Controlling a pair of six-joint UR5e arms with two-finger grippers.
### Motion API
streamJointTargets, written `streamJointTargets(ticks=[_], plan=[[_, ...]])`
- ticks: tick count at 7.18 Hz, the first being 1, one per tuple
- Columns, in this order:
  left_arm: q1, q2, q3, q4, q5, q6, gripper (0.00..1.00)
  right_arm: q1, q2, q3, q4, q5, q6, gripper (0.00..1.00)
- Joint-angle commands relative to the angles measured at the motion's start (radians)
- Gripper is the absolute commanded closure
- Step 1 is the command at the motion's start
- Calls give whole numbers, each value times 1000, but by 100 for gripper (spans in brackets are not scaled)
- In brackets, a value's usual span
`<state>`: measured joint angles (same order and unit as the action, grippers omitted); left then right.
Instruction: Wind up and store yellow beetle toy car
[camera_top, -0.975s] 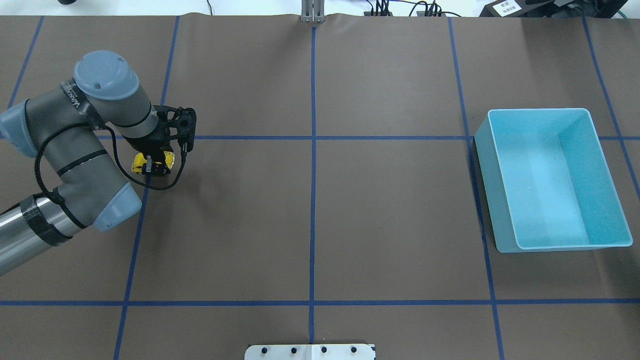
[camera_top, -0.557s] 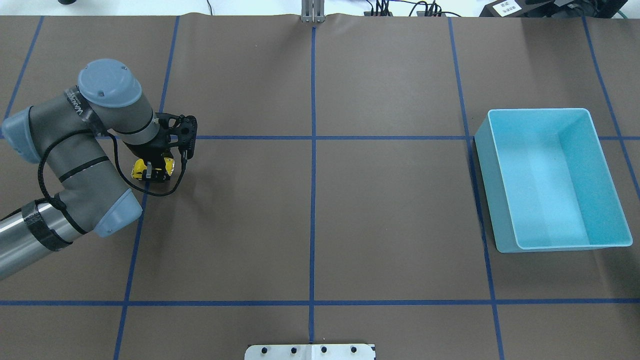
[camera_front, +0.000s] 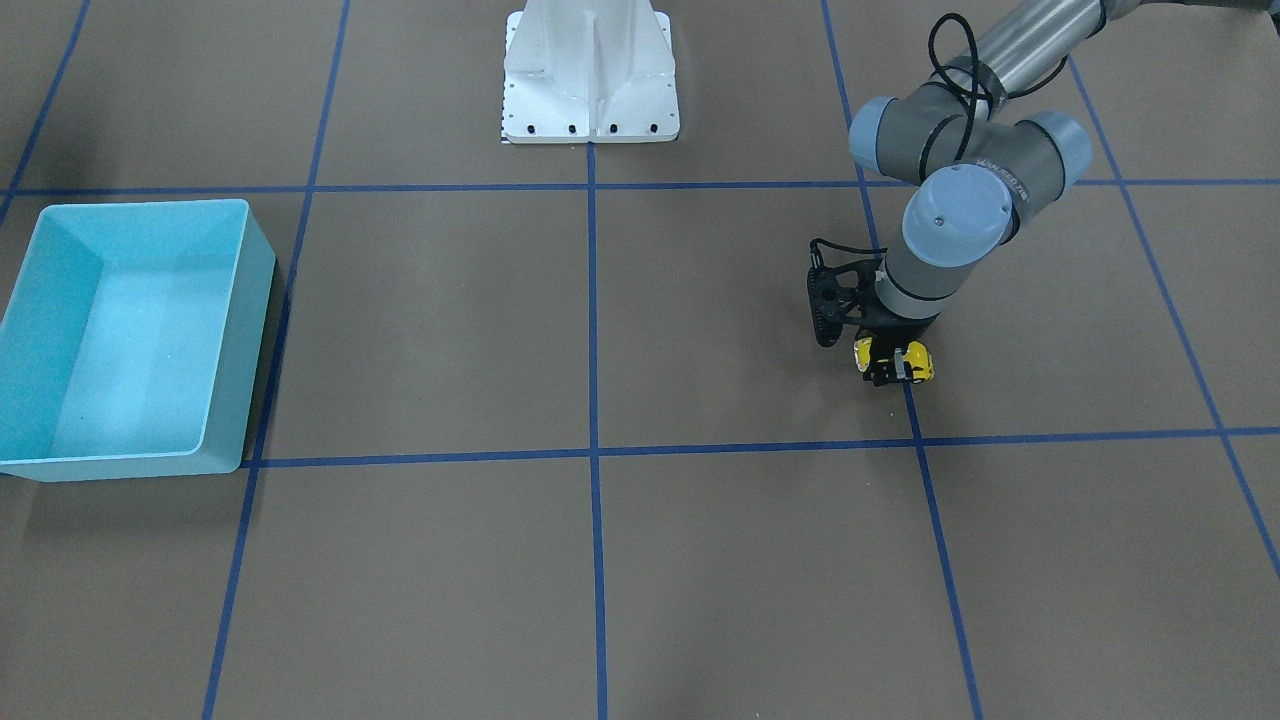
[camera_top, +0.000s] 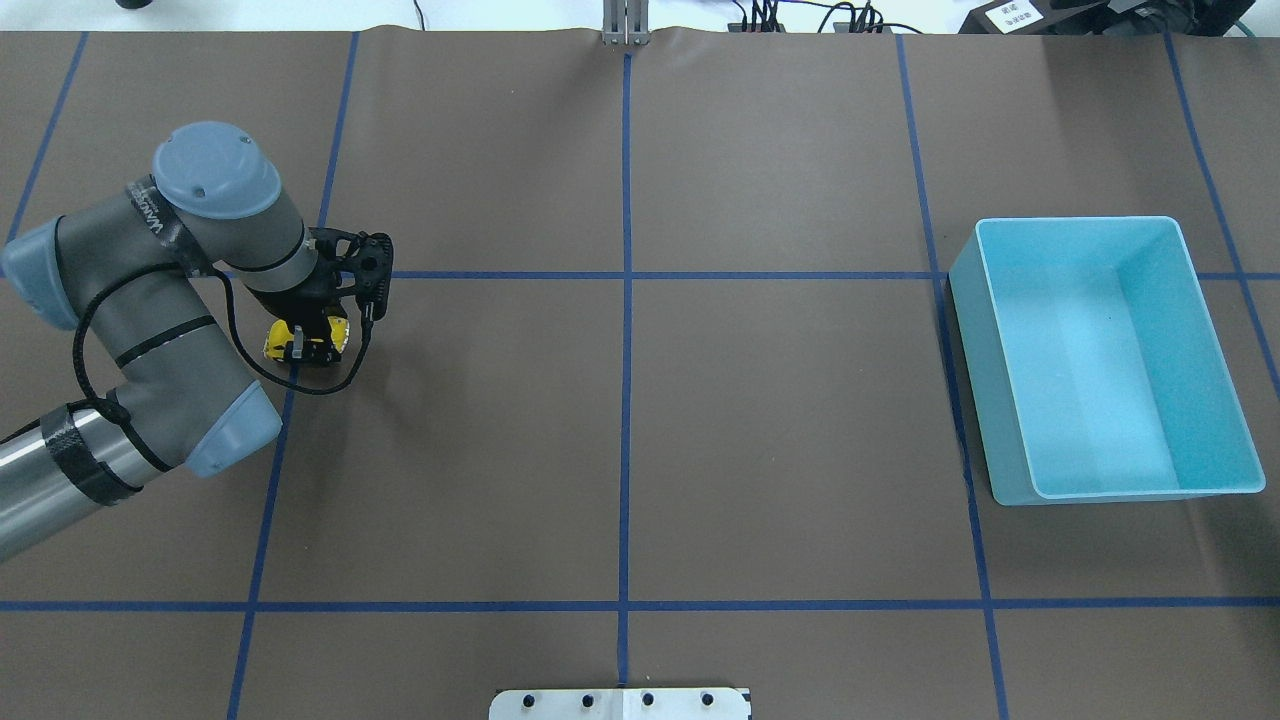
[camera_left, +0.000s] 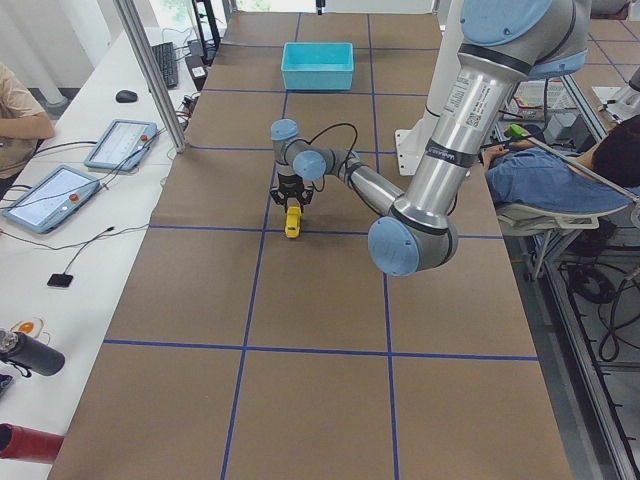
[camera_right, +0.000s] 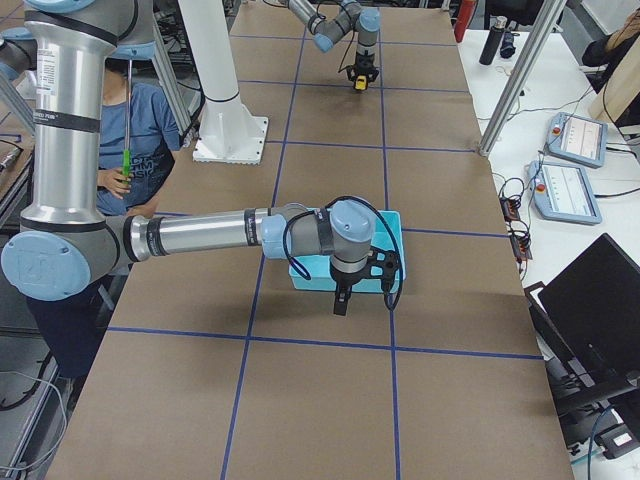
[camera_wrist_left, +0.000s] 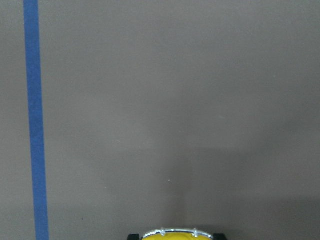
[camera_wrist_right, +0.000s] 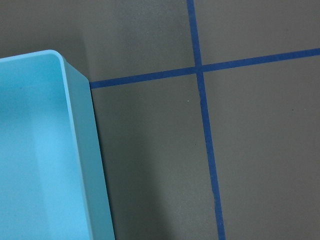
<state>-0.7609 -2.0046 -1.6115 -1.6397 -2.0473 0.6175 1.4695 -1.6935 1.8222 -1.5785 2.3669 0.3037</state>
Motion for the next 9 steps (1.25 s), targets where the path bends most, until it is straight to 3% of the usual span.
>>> streamJointTargets(ticks=[1,9], plan=[[0,1,1,-2,-1,-2,100,0,0,0,0,0,0,0],[5,49,7,-69,-1,7,100,0,2,2,0,0,0,0]])
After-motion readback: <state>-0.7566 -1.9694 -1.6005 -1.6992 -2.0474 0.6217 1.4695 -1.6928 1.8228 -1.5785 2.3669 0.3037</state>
